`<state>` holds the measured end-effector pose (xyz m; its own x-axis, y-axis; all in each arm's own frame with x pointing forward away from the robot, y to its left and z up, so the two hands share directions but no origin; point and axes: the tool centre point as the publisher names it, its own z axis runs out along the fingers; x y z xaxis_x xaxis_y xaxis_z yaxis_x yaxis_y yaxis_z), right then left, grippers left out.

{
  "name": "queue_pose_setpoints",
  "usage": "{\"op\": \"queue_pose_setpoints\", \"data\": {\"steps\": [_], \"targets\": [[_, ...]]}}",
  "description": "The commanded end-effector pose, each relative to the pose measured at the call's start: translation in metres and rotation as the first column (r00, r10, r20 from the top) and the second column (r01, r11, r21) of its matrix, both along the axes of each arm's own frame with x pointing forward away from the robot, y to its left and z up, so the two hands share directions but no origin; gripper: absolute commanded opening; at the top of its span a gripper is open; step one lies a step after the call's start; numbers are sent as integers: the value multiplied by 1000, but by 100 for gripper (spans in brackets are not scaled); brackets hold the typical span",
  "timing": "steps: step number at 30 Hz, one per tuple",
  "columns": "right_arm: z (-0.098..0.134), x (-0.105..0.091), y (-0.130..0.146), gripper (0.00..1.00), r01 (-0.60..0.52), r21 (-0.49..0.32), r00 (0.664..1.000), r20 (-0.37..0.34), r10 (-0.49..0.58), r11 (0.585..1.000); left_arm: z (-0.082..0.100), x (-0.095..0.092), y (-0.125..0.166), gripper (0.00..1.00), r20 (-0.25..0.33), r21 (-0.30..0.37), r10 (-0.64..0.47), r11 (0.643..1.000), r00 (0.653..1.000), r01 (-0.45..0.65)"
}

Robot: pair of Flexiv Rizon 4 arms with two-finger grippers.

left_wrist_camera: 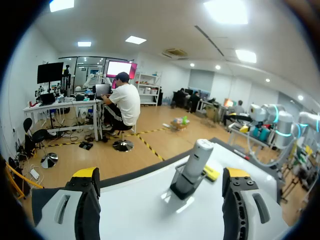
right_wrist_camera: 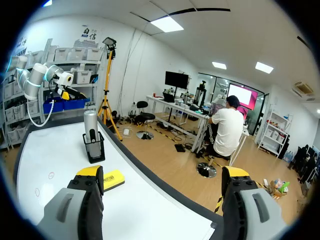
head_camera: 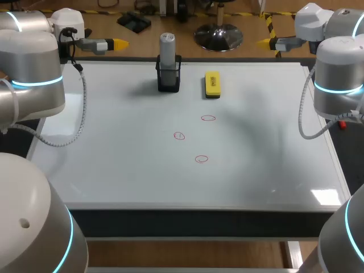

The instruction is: Pick up the inspection probe, press it on each red-marked spot on the whiteboard one by one, put down the probe, pick up the eraser, and wipe off all the red marks.

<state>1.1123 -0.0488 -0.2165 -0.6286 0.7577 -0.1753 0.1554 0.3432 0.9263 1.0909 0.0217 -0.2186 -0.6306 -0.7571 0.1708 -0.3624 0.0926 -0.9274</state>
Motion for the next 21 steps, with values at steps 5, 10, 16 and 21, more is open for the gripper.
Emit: {"op": "queue_pose_setpoints", "data": {"steps": [5, 10, 16, 21], "targets": [[0, 0, 0, 100, 0, -1, 1000, -1, 0, 1000, 1, 0, 1, 100, -4, 1, -2, 1000, 1000, 2], [0, 0, 0, 100, 0, -1, 1000, -1, 0, 1000, 1, 0, 1, 100, -4, 1, -2, 1000, 1000, 2], [0, 0, 0, 100, 0, -1, 1000, -1, 0, 1000, -1, -1, -5, 100, 53, -11, -172, 985, 984, 173], [0, 0, 0, 100, 0, -1, 1000, -1, 0, 1000, -1, -4, -15, 100, 121, -26, -334, 940, 935, 340]]}}
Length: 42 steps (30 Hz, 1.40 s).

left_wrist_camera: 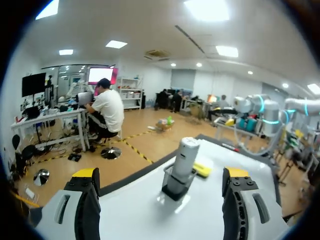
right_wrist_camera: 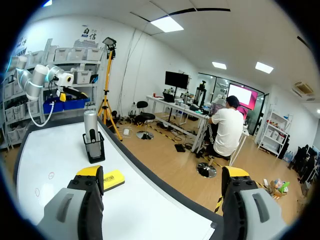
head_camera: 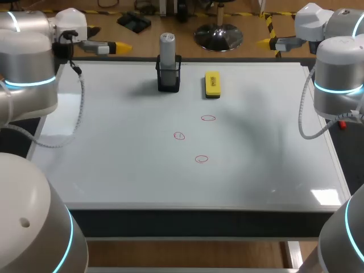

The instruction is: Pick up the inspection probe, press it on each red-marked spot on the whiteboard one by one, put down the probe, pick up the eraser, and wipe off all the red marks.

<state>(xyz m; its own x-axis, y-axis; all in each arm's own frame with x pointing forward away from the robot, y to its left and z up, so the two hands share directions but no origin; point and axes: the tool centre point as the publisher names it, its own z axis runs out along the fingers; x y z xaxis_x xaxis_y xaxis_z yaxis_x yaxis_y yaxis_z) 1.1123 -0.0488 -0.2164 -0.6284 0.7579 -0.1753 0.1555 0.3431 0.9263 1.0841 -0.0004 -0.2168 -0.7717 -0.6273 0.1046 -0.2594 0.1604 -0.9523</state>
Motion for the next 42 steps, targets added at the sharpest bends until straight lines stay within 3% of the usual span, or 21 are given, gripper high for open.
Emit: {"op": "queue_pose_setpoints", "data": {"steps": [1, 9, 23, 35, 42], "targets": [[0, 0, 0, 100, 0, -1, 1000, -1, 0, 1000, -4, 3, 5, 100, 41, -66, -202, 977, 979, 204], [0, 0, 0, 100, 0, -1, 1000, -1, 0, 1000, -10, 2, -14, 100, 124, -144, -389, 903, 913, 404], [0, 0, 0, 100, 0, -1, 1000, -1, 0, 1000, -24, 2, -59, 100, 192, -201, -538, 797, 821, 570], [0, 0, 0, 100, 0, -1, 1000, -1, 0, 1000, -41, 8, -101, 100, 184, -222, -540, 791, 822, 570], [0, 0, 0, 100, 0, -1, 1000, -1, 0, 1000, -46, 15, -121, 100, 194, -258, -549, 771, 813, 582]]}}
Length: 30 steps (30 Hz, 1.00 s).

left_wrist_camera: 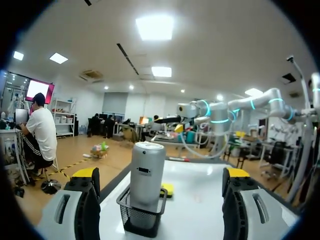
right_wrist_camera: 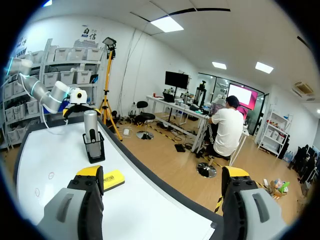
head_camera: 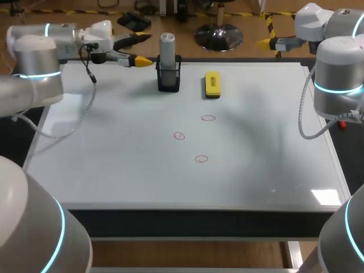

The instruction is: Pick up the inspection probe, press it on each red-marked spot on the whiteboard one by one, put down the probe, pick up the eraser, and wipe off all the red marks.

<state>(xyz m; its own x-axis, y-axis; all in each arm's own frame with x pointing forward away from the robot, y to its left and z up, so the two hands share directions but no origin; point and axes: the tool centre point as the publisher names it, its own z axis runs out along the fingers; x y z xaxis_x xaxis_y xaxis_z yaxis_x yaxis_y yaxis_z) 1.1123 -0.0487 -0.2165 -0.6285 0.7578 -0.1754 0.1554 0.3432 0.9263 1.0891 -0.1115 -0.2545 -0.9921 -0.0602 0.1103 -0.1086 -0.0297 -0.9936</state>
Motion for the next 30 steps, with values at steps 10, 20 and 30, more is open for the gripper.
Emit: {"op": "queue_pose_setpoints", "data": {"steps": [10, 20, 30], "targets": [[0, 0, 0, 100, 0, -1, 1000, -1, 0, 1000, -10, 23, -35, 100, -2, -26, -44, 999, 999, 44], [0, 0, 0, 100, 0, -1, 1000, -1, 0, 1000, -11, 31, -56, 100, 7, -16, -52, 999, 999, 52], [0, 0, 0, 100, 0, -1, 1000, -1, 0, 1000, -14, 28, -64, 100, -8, -25, -35, 999, 999, 35]]}}
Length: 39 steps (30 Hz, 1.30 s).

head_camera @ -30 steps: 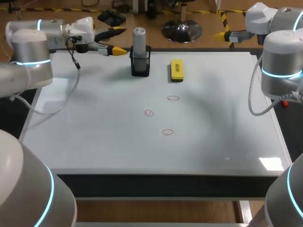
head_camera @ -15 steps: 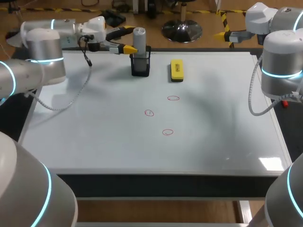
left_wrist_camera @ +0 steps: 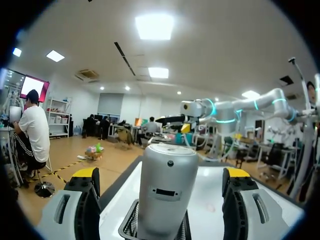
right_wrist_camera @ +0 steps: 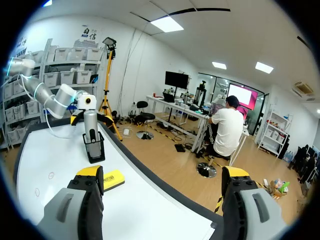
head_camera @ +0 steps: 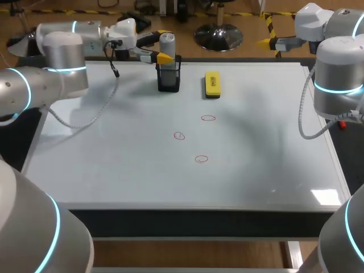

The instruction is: Pick up the inspection probe, press it on each red-marked spot on the whiteboard one by one, put down the probe, pick up the eraser, and wipe off all the red marks.

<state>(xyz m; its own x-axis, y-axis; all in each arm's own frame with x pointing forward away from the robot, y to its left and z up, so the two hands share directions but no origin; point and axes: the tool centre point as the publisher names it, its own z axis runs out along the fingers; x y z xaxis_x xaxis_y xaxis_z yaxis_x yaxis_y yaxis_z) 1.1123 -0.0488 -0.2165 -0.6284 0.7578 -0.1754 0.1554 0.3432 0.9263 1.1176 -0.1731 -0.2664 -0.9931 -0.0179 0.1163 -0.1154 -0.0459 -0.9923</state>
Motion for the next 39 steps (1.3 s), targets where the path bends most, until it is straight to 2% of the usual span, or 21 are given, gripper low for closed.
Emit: {"op": "queue_pose_setpoints", "data": {"steps": [1, 25, 26, 28, 31, 39], "targets": [[0, 0, 0, 100, 0, -1, 1000, -1, 0, 1000, -3, -1, -3, 100, -5, -5, 10, 1000, 1000, -10], [0, 0, 0, 100, 0, -1, 1000, -1, 0, 1000, 0, -9, -14, 100, 11, -10, -12, 1000, 1000, 12], [0, 0, 0, 100, 0, -1, 1000, -1, 0, 1000, 0, -9, -15, 97, 11, -11, -14, 1000, 1000, 14], [0, 0, 0, 100, 0, -1, 1000, -1, 0, 1000, 0, -9, -15, 78, 12, -12, -16, 1000, 1000, 17], [0, 0, 0, 100, 0, -1, 1000, -1, 0, 1000, -1, -11, -14, 0, 13, -13, -19, 1000, 1000, 19], [0, 0, 0, 100, 0, -1, 1000, -1, 0, 1000, -1, -13, -13, 0, 20, -13, -26, 1000, 999, 27]]}}
